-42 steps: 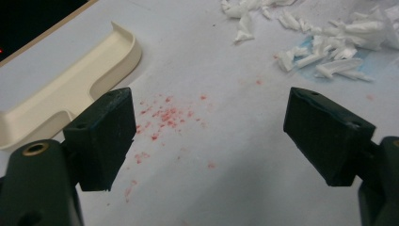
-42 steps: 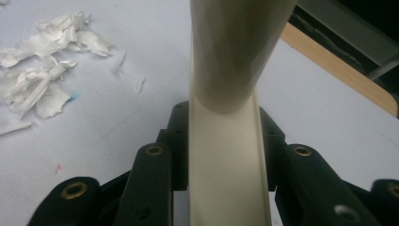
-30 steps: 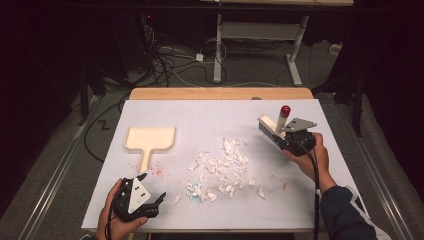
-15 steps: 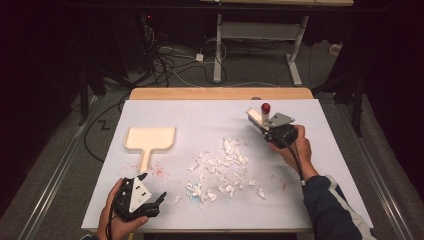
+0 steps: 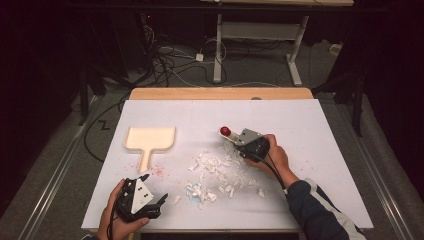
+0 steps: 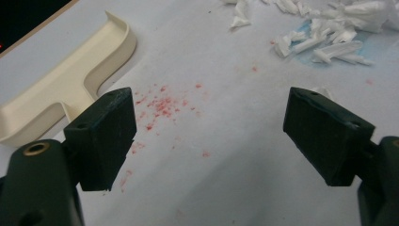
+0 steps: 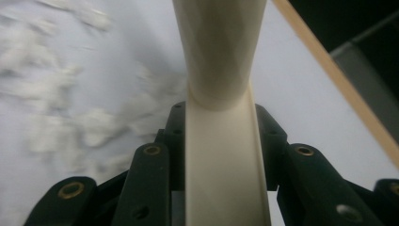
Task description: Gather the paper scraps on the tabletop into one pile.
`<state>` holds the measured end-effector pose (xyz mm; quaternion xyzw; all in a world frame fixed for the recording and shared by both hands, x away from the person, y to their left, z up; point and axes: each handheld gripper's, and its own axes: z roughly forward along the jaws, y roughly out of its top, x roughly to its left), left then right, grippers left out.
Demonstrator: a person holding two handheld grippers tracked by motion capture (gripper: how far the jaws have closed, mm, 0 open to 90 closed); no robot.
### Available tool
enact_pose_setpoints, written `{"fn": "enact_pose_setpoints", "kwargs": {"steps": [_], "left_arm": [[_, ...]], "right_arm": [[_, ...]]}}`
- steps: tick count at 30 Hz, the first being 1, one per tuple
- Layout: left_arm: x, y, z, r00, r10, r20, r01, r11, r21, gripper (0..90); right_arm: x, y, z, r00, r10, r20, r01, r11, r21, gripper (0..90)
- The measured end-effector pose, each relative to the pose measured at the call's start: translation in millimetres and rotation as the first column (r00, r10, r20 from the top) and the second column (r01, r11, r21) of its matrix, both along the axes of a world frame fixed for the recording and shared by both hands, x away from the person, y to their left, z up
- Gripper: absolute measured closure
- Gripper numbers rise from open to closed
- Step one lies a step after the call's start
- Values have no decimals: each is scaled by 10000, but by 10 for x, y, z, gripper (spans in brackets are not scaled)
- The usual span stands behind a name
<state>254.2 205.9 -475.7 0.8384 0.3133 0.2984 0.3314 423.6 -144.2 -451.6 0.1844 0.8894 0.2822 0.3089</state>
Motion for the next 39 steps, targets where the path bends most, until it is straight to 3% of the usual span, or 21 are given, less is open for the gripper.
{"fn": "enact_pose_setpoints", "kwargs": {"steps": [4, 8, 12, 15, 19, 23, 25, 28, 29, 35, 36, 39], "left_arm": [[11, -14, 1, 10000, -56, -13, 56, 10000, 54, 168], [12, -29, 2, 9999, -169, -10, 169, 9998, 102, 168], [13, -36, 8, 9997, -228, -16, 228, 9996, 144, 169], [11, -40, 7, 9996, -273, -24, 274, 9995, 186, 169], [4, -46, 7, 9995, -301, -4, 302, 9994, 177, 169], [-1, -42, 10, 9996, -286, 2, 286, 9994, 172, 169], [0, -43, 7, 9996, -278, -27, 279, 9994, 202, 169], [-5, -48, 6, 9996, -277, -36, 278, 9993, 237, 169], [-7, -51, 7, 9996, -274, -45, 275, 9993, 249, 169], [-7, -68, 9, 9994, -333, -73, 335, 9989, 330, 169], [-8, -73, 11, 9993, -362, -64, 364, 9987, 346, 169], [-5, -80, 11, 9991, -412, -62, 414, 9986, 322, 169]], "right_arm": [[-164, 19, 14, 9974, 683, -233, -683, 9977, 31, 658], [-345, 24, 53, 9885, 1394, -580, -1393, 9902, 66, 658], [-471, 4, 97, 9805, 1705, -981, -1684, 9853, 299, 659], [-519, -29, 147, 9793, 1819, -884, -1797, 9832, 327, 666], [-558, -211, 332, 9838, 1526, -938, -1420, 9836, 1111, 677], [-584, -375, 439, 9894, 1237, -764, -1128, 9846, 1333, 677], [-644, -611, 542, 9918, 984, -814, -838, 9825, 1665, 678], [-697, -741, 586, 9931, 850, -809, -700, 9825, 1724, 678], [-782, -911, 627, 9925, 710, -993, -528, 9831, 1751, 678], [-1002, -1246, 643, 9883, 528, -1433, -307, 9879, 1522, 678], [-1088, -1353, 646, 9857, 544, -1597, -318, 9895, 1411, 679], [-1171, -1444, 656, 9791, 583, -1950, -323, 9904, 1342, 679]]}}
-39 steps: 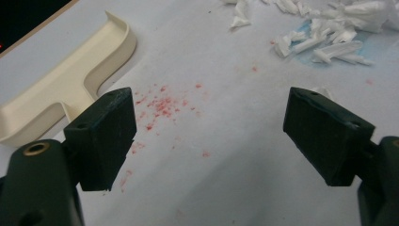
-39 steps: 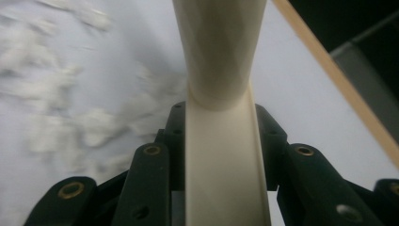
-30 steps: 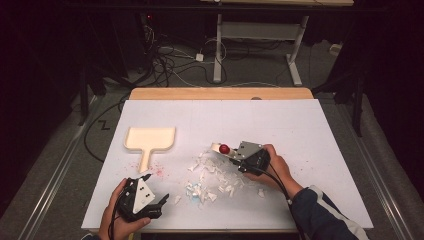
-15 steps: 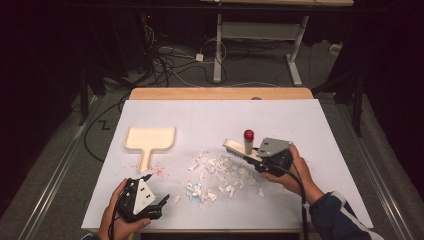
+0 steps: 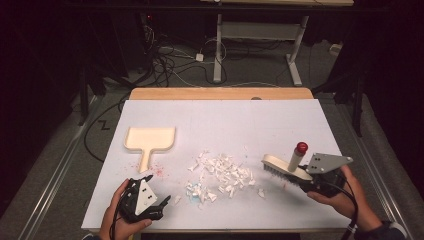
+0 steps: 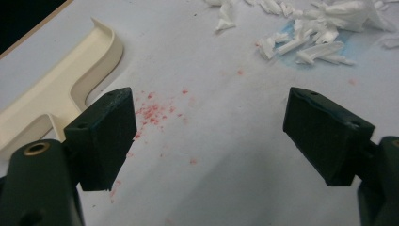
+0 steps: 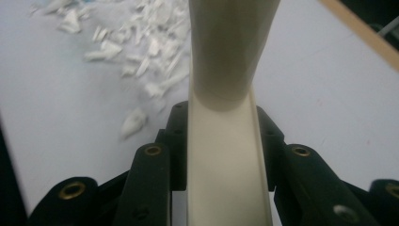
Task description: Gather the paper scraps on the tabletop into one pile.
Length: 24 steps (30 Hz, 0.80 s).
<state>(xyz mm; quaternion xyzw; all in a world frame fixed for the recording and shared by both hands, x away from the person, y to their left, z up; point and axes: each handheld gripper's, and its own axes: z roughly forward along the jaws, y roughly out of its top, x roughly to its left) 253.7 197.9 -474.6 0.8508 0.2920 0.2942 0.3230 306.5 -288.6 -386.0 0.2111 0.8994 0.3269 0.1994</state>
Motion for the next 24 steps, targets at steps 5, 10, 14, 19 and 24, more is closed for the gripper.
{"fn": "enact_pose_setpoints", "kwargs": {"steps": [5, 10, 14, 19, 24], "left_arm": [[23, -10, -1, 10000, -14, -21, 14, 10000, -12, 169], [33, -27, -4, 9999, -91, -55, 91, 10000, 6, 169], [40, -37, -10, 9999, -141, -90, 142, 9999, 27, 169], [56, -46, -17, 9998, -162, -139, 162, 9999, 19, 169], [59, -57, -18, 9997, -199, -136, 199, 9998, 35, 169]], "right_arm": [[-150, -61, -96, 9961, 305, -829, -320, 9993, -171, 679], [-232, 76, -214, 9863, 785, -1448, -840, 9960, -316, 678], [-234, 233, -245, 9858, 1005, -1349, -1065, 9936, -384, 678], [-128, 444, -263, 9871, 1128, -1141, -1203, 9908, -618, 678], [138, 742, -269, 9892, 1183, -869, -1209, 9923, -255, 678]]}}
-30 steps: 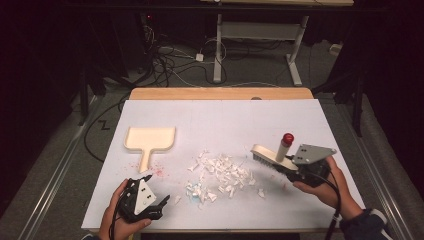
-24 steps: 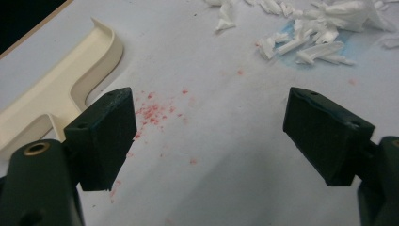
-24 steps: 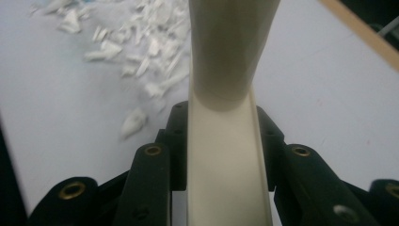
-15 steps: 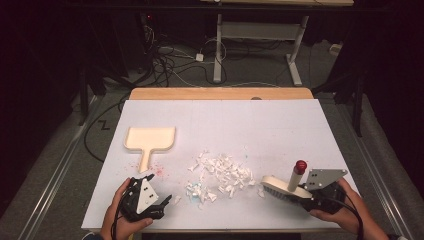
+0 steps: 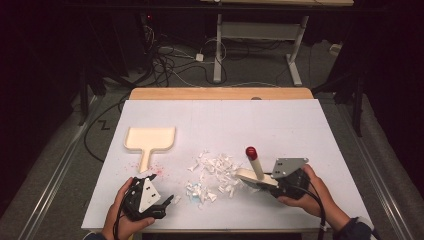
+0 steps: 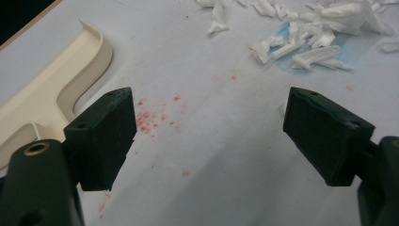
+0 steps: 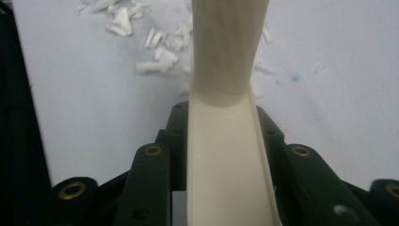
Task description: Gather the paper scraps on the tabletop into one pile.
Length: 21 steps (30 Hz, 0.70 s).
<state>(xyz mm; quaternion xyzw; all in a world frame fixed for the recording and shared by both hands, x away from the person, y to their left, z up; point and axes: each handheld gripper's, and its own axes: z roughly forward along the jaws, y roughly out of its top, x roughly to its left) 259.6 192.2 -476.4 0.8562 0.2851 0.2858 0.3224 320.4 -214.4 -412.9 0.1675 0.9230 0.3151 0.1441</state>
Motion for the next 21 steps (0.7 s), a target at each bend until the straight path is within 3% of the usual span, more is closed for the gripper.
{"fn": "enact_pose_setpoints", "kwargs": {"steps": [3, 6, 14, 15, 17, 19, 21], "left_arm": [[0, 2, -5, 10000, -14, -20, 14, 10000, -4, 169], [-3, 12, -5, 10000, -5, -23, 5, 10000, 10, 169], [-6, 23, -5, 10000, -6, -24, 6, 10000, 19, 168], [-5, 19, -5, 10000, -5, -19, 5, 10000, 9, 169], [-6, 16, -2, 10000, -10, -24, 10, 10000, 27, 169], [-6, 11, -2, 10000, -22, -21, 22, 10000, 52, 169], [-4, 6, -4, 10000, -30, -28, 31, 10000, 62, 169]], "right_arm": [[54, 86, 2, 9999, -49, 143, 48, 10000, 57, 678], [138, 226, 40, 9995, 75, 291, -92, 9983, 568, 678], [182, 170, 184, 9985, -235, 493, 152, 9868, 1613, 677], [206, 118, 197, 9966, -577, 585, 448, 9785, 2013, 677], [246, 70, 191, 9930, -972, 676, 792, 9697, 2313, 677], [266, 51, 185, 9907, -1143, 736, 940, 9672, 2359, 678], [352, -20, 153, 9753, -1855, 1202, 1552, 9618, 2253, 677]]}}
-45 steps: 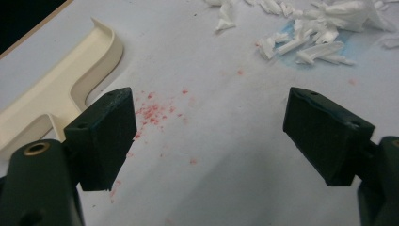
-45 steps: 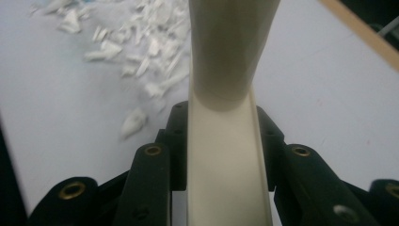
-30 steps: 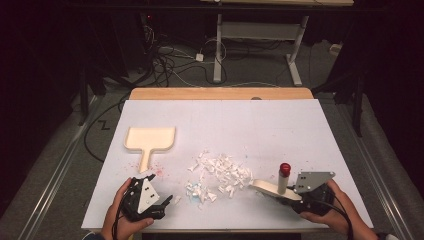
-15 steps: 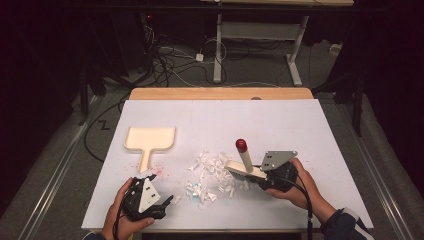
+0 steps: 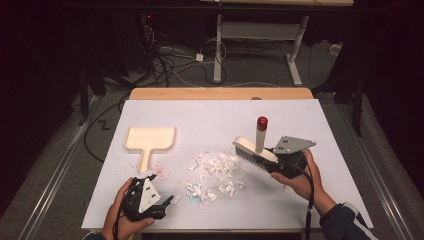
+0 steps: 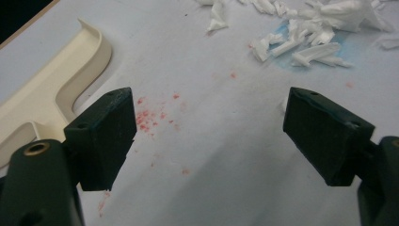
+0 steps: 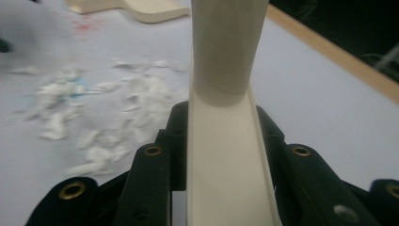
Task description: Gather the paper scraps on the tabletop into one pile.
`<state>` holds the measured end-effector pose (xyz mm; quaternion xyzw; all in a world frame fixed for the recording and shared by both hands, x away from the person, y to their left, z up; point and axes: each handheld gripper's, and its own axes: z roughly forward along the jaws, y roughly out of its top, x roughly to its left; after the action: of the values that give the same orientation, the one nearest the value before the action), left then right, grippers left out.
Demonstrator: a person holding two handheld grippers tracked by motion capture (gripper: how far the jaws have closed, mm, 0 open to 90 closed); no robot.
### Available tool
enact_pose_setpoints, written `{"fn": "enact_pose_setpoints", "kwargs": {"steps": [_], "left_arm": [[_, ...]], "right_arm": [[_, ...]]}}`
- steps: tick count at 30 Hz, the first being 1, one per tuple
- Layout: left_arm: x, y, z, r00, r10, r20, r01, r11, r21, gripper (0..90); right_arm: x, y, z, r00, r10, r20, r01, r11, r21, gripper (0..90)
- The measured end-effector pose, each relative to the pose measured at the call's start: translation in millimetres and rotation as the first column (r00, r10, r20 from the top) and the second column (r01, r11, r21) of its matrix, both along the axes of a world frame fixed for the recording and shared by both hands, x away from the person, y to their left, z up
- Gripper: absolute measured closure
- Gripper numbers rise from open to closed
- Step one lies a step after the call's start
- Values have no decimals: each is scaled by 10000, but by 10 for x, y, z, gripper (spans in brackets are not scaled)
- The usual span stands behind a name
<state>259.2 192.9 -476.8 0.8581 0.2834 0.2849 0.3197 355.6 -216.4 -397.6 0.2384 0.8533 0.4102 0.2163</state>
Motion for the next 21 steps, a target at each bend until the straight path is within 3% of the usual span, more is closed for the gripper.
{"fn": "enact_pose_setpoints", "kwargs": {"steps": [2, 3, 4, 5, 7, 8, 10, 14, 16, 18, 20, 21], "left_arm": [[4, -5, -4, 10000, -3, -11, 3, 10000, -6, 169], [5, -7, -5, 10000, -11, -10, 11, 10000, 0, 169], [6, -7, -4, 10000, -15, -17, 15, 10000, 21, 169], [7, -7, -5, 10000, -14, -16, 14, 10000, 19, 169], [11, -8, -6, 10000, -19, -15, 19, 10000, 8, 169], [11, -8, -6, 10000, -19, -15, 19, 10000, 8, 169], [7, -9, -5, 10000, -29, -4, 29, 10000, 14, 169], [6, 4, 0, 10000, 18, 52, -18, 10000, -4, 169], [7, 11, 3, 10000, 46, 64, -46, 10000, -42, 169], [5, 16, 5, 9999, 55, 92, -55, 10000, -43, 169], [2, 24, 12, 9999, 96, 100, -95, 9999, -100, 169], [0, 26, 14, 9999, 102, 110, -101, 9999, -119, 169]], "right_arm": [[36, -23, -14, 9997, -235, 75, 235, 9997, 15, 678], [123, -74, -51, 9970, -752, 176, 749, 9971, 154, 677], [123, -74, -51, 9970, -752, 176, 749, 9971, 154, 677], [195, -93, -92, 9921, -1223, 293, 1220, 9925, 124, 678], [252, -80, -142, 9816, -1721, 831, 1746, 9843, -239, 677], [252, -80, -142, 9816, -1721, 831, 1746, 9843, -239, 677], [390, -42, -267, 9702, -2254, 887, 2304, 9718, -509, 677], [481, 68, -414, 9646, -2485, 880, 2563, 9622, -919, 678], [480, 100, -429, 9689, -2362, 732, 2419, 9668, -821, 677], [440, 203, -451, 9705, -2259, 842, 2339, 9669, -1017, 675], [328, 379, -490, 9803, -1863, 660, 1924, 9759, -1031, 671], [328, 379, -490, 9803, -1863, 660, 1924, 9759, -1031, 671]]}}
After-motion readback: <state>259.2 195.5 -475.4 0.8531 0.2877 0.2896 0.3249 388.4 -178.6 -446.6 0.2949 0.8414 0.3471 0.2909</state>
